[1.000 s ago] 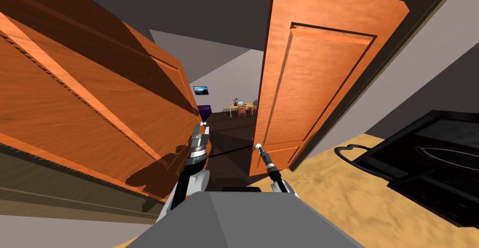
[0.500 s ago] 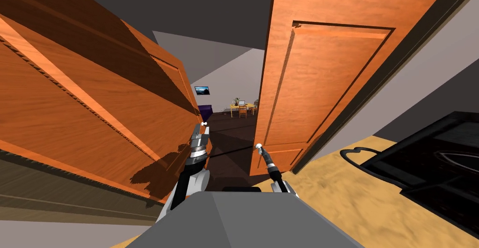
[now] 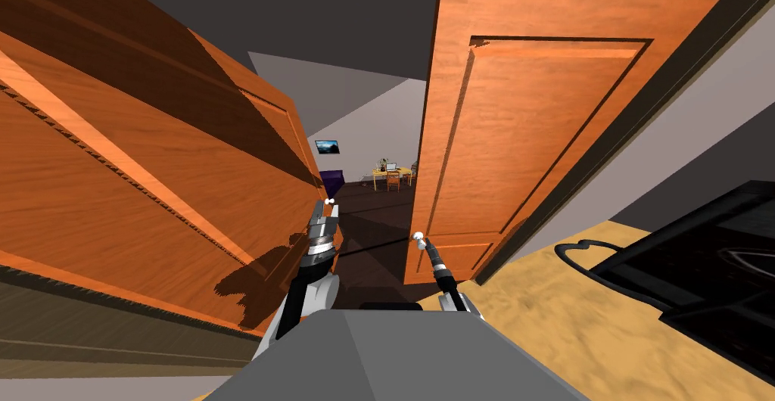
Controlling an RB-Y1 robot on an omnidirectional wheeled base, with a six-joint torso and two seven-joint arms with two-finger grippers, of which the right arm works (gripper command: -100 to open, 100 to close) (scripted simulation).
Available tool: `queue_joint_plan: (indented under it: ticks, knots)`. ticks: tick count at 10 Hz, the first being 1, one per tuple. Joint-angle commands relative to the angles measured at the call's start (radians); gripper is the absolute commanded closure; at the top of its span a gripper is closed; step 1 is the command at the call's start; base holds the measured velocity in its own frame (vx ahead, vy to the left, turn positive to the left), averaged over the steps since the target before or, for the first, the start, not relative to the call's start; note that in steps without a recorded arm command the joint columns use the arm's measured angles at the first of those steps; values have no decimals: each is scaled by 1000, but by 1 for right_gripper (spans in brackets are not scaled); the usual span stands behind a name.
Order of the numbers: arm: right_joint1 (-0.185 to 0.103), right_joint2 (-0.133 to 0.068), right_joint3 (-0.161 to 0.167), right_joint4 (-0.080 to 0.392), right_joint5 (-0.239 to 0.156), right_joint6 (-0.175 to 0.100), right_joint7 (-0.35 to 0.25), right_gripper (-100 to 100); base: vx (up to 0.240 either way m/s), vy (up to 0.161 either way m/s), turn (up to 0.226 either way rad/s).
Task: Push the door open
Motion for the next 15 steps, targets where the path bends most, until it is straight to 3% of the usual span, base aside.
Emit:
queue_joint_plan:
  ticks: [1, 15]
  knots:
    - [2, -2, 2, -1, 16, 0, 31, -100, -14, 26, -143]
    - [37, -27, 38, -32, 231, -18, 390, -100, -19, 30, -131]
